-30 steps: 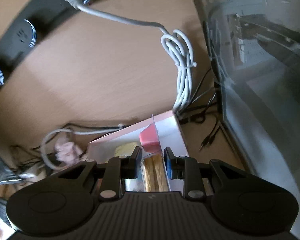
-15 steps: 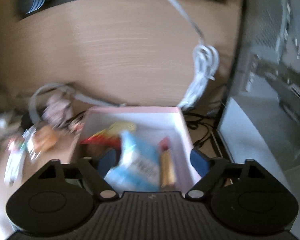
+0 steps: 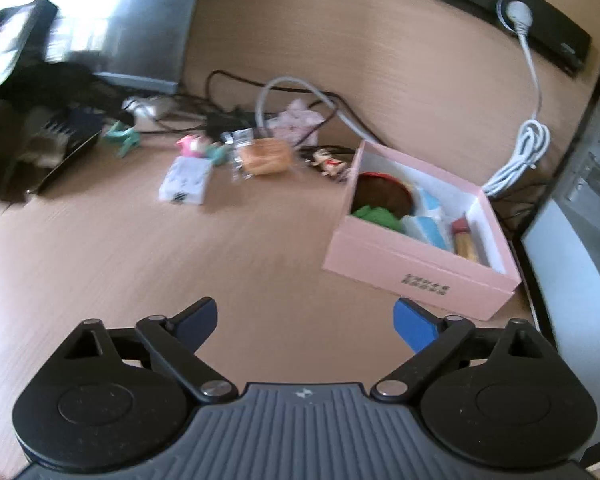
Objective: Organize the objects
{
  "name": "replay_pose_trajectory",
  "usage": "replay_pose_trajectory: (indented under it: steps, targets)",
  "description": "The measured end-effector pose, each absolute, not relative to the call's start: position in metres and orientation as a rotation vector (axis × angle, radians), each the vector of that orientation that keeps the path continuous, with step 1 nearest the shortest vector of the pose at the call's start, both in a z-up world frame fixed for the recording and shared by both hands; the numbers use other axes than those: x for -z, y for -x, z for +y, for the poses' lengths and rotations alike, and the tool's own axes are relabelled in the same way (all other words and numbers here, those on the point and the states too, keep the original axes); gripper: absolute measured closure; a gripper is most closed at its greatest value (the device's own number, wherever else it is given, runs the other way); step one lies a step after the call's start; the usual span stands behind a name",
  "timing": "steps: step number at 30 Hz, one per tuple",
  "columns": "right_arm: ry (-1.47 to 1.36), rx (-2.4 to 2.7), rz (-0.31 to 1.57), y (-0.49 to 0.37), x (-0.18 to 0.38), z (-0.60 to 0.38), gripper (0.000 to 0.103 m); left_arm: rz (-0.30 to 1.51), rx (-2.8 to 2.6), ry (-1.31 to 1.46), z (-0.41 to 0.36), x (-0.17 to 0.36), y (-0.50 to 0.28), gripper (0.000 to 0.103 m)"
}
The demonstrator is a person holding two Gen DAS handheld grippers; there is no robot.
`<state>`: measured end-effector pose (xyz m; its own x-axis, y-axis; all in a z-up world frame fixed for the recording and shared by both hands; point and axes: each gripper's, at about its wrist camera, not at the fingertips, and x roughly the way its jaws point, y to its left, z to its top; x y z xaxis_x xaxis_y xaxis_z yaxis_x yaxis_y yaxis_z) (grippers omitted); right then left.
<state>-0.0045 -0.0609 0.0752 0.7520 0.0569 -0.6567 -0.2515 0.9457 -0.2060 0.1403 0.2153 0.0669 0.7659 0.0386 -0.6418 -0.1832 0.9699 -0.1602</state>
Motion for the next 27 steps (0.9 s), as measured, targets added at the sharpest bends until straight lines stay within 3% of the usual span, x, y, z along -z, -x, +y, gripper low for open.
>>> replay_pose_trajectory:
  steps: [10, 13, 14, 23, 27]
  targets:
    - [0.240, -0.070, 0.753, 0.007, -0.066, -0.067, 0.006, 0.834, -0.257, 0.349, 0.232, -0.040, -0.204, 0.061]
    - [0.220, -0.041, 0.768, 0.007, -0.063, -0.070, 0.006, 0.855, -0.297, 0.354, 0.230, -0.037, -0.215, 0.082]
    - [0.217, -0.034, 0.770, 0.007, -0.062, -0.070, 0.006, 0.860, -0.300, 0.383, 0.233, -0.035, -0.218, 0.083]
    - [0.220, -0.040, 0.788, 0.010, -0.058, -0.066, 0.006, 0.765, -0.247, 0.556, 0.243, -0.043, -0.211, 0.083]
    - [0.244, -0.059, 0.782, 0.011, -0.058, -0.060, 0.006, 0.755, -0.323, 0.650, 0.254, -0.038, -0.211, 0.088]
